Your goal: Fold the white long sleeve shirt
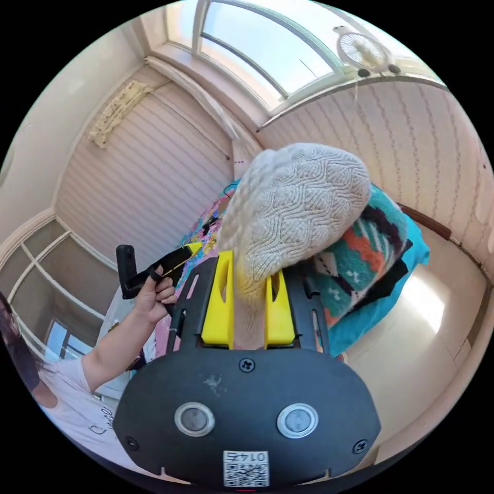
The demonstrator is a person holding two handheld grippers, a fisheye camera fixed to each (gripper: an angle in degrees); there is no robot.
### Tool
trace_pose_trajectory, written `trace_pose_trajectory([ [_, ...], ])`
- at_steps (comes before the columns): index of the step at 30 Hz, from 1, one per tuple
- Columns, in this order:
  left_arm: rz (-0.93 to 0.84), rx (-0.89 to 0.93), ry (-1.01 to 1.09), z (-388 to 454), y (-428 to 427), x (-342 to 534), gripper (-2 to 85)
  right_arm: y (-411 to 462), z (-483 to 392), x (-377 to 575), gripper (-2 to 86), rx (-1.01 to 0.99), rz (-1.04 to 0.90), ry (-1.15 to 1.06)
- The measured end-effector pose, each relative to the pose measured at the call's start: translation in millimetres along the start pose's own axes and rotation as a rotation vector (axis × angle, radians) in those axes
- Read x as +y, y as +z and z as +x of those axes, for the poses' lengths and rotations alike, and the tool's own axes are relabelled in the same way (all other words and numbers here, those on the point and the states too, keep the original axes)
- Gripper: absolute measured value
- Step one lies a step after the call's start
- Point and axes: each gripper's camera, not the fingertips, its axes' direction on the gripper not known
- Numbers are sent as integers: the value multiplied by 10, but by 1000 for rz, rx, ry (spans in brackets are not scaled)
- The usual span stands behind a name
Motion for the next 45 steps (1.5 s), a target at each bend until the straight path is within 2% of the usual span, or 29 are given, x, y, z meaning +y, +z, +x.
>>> trace_pose_trajectory([
  [2,-63,12,-7,63,356,22,35,190,473,34,89,20,-102,78],
  [3,-16,-19,25,122,387,81,34,208,522,54,89,6,-105,66],
  [7,-35,-56,103,188,314,226,36,313,581,230,89,8,-115,-28],
  [13,36,-128,186,286,-397,854,36,267,429,679,104,12,-80,-42],
  [19,172,-232,216,321,-1525,2295,25,-4,246,1624,101,26,-8,-50],
  [22,198,-356,106,271,-2154,3461,5,45,99,2165,96,25,-25,-80],
  [27,234,-455,-130,293,-2919,4895,-8,316,-145,2789,94,69,-121,-95],
  [33,472,-609,-403,469,-3826,6246,-9,766,-706,3420,92,82,-178,-199],
  [39,653,-866,-625,708,-4773,7664,3,2128,-2034,4464,88,-181,-507,-515],
  [41,678,-959,-694,761,-5045,8156,27,2700,-2790,5134,88,-317,-675,-674],
  [45,703,-1074,-897,699,-5568,9291,54,3290,-3980,6386,81,-509,-866,-996],
])
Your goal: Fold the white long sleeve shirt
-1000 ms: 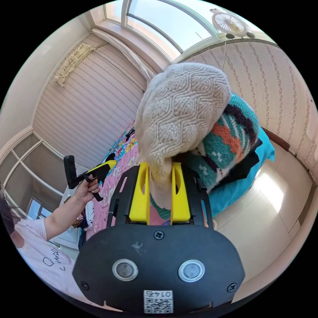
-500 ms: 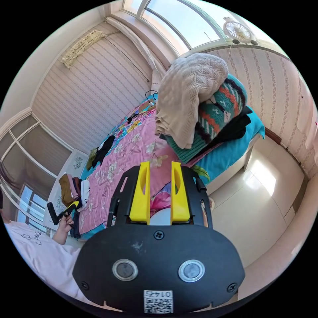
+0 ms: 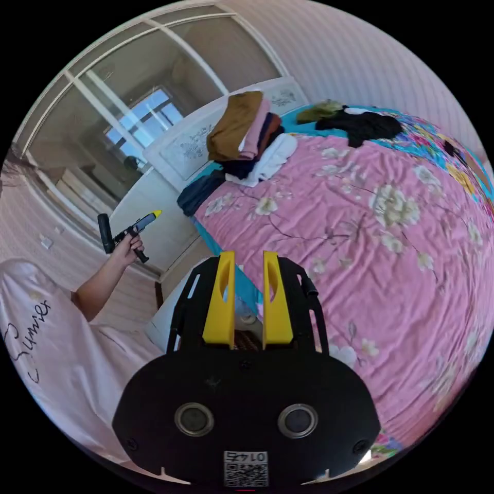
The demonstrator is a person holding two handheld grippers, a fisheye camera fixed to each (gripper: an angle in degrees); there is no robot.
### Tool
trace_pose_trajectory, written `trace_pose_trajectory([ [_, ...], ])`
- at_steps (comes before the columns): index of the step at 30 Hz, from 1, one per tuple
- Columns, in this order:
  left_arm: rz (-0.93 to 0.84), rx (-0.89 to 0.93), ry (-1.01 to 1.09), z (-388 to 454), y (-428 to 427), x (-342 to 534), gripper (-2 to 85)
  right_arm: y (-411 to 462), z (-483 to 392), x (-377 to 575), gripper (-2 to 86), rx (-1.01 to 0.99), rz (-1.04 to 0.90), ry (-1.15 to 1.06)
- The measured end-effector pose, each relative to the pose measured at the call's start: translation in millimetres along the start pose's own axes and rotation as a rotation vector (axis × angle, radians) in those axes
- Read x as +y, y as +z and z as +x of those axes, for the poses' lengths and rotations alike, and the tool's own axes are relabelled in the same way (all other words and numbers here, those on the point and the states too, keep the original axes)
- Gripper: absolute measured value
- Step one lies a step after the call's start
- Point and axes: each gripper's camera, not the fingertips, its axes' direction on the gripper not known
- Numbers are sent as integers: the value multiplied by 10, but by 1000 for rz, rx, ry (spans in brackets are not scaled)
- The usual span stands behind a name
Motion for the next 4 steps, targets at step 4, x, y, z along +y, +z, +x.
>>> trace_pose_trajectory([
  [4,-31,-46,-152,-950,9,47,62,1473,-890,-769,84,-54,-240,-273],
])
